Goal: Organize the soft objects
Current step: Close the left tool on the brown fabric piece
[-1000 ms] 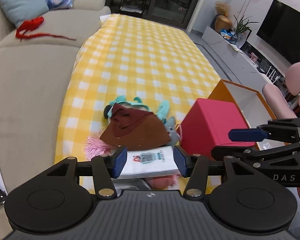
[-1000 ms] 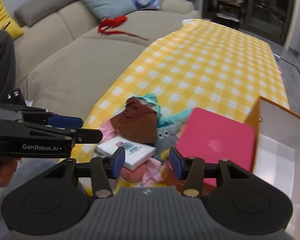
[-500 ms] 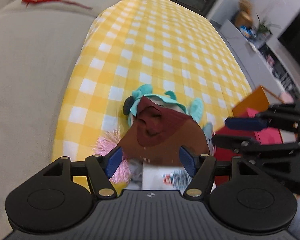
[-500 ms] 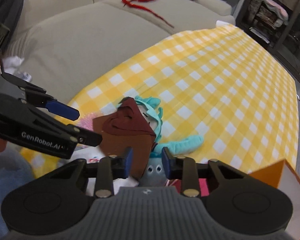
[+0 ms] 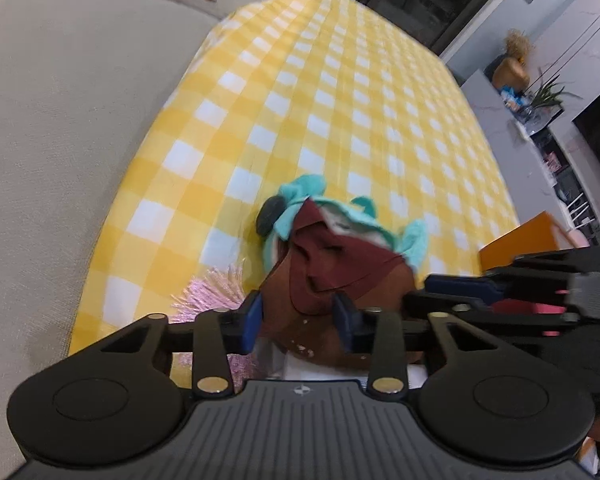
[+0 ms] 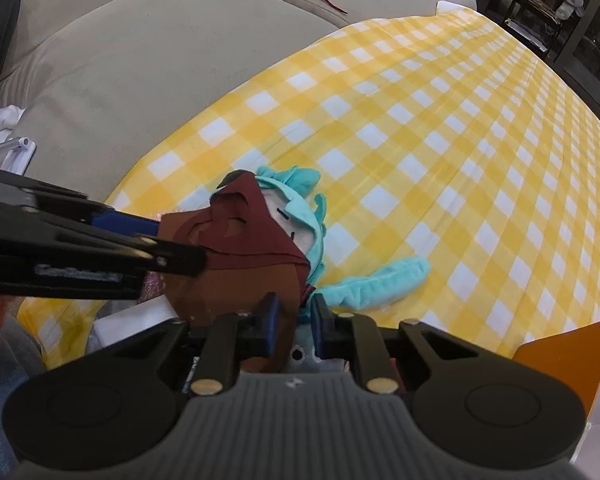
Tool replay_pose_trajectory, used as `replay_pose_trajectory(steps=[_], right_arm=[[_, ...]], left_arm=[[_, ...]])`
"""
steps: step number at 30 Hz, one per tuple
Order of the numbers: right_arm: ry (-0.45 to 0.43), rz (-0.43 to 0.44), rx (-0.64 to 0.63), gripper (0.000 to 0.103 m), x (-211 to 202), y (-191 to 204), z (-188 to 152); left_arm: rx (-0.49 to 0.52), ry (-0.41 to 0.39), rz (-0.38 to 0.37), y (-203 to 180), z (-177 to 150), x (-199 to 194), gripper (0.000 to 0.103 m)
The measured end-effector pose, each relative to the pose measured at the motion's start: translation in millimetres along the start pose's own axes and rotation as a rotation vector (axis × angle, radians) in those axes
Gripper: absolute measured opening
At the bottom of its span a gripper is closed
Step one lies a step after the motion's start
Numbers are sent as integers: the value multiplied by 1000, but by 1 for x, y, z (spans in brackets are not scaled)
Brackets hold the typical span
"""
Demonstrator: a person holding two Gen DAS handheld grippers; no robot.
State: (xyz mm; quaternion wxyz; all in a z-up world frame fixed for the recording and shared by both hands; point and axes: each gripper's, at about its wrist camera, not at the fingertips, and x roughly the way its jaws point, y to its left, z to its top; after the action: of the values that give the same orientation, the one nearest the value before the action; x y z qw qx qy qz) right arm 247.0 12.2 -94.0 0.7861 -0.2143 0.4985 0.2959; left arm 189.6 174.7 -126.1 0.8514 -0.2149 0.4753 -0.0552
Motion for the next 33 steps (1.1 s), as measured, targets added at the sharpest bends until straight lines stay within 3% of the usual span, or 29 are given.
replay_pose_trajectory(steps=[5, 11, 14, 17, 20, 24, 26, 27, 28, 30, 33], right_arm=[[-3, 4, -3, 14, 0, -1, -1], [2, 12, 16, 14, 2, -4, -2], [3, 18, 12, 14, 3, -4, -2], [2, 18, 13, 14, 3, -5, -2], [1, 12, 14, 14, 4, -5, -2], [2, 16, 17, 14, 4, -5, -3], [4, 19, 17, 14, 5, -5, -2], [5, 19, 16, 14, 4, -5, -2], [6, 20, 16, 14, 4, -5, -2], [7, 18, 12, 14, 4, -5, -2], [7, 22, 15, 14, 4, -6, -2]], left_arm=[[-18, -28, -76, -15, 0, -10, 41], [-39, -2, 81, -12, 0, 14, 43], [-54, 19, 84, -7, -5, 16, 58], [-117, 28, 46, 3, -7, 17, 59], [-137, 26, -10, -1, -5, 13, 49], [-3, -35, -48, -28, -5, -4, 21], [-3, -21, -29, -31, -3, 0, 21], [-11, -20, 16, -30, -2, 4, 22], [-23, -29, 63, -27, -2, 6, 24], [-37, -36, 111, -21, -3, 7, 43], [-38, -46, 163, -14, -8, 6, 60]])
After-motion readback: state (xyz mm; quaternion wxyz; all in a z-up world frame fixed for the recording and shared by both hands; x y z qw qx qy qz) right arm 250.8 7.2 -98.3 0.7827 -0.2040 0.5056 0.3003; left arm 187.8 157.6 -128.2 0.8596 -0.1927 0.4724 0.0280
